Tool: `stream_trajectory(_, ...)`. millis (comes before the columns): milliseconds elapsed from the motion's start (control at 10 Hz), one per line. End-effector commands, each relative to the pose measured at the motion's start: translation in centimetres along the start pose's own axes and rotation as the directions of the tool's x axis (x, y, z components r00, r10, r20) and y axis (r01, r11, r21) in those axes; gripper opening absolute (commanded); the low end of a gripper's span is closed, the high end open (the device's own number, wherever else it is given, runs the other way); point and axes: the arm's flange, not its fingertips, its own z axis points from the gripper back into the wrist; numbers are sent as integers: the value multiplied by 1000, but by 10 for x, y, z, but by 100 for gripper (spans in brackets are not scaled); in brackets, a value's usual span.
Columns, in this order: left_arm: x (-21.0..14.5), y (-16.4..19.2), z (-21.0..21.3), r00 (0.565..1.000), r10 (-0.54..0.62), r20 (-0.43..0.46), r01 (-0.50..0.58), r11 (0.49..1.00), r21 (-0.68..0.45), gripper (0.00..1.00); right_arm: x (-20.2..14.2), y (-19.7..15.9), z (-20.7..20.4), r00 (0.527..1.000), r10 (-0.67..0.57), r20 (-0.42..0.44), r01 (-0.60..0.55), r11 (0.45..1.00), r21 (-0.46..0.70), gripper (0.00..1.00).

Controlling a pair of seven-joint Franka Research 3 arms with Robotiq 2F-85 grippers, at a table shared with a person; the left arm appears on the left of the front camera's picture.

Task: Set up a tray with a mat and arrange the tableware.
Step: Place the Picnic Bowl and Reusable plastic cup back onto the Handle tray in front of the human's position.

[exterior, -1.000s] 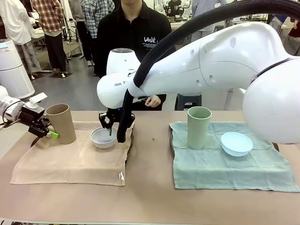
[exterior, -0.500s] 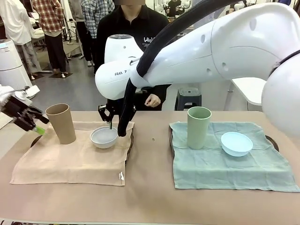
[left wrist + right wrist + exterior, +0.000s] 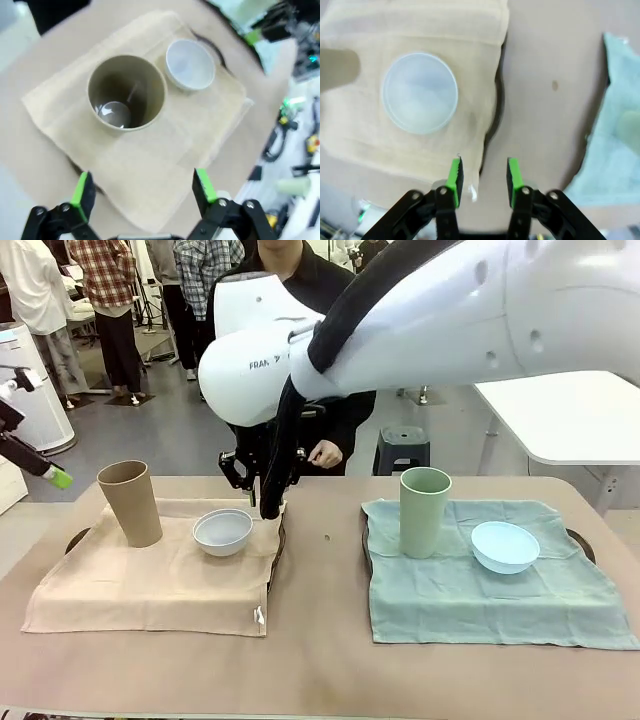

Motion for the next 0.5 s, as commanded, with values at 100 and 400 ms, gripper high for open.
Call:
stream_trajectory(100,19,-67,29,996,75,-50,-68,990,124,100,-38,-11,48,995,43,89,-44,999,18,47)
stream_trajectory(400,7,-23,16,999,43,-1,-43,998,35,100,-14,1,28,1000,14,16,-14,1000,5,47)
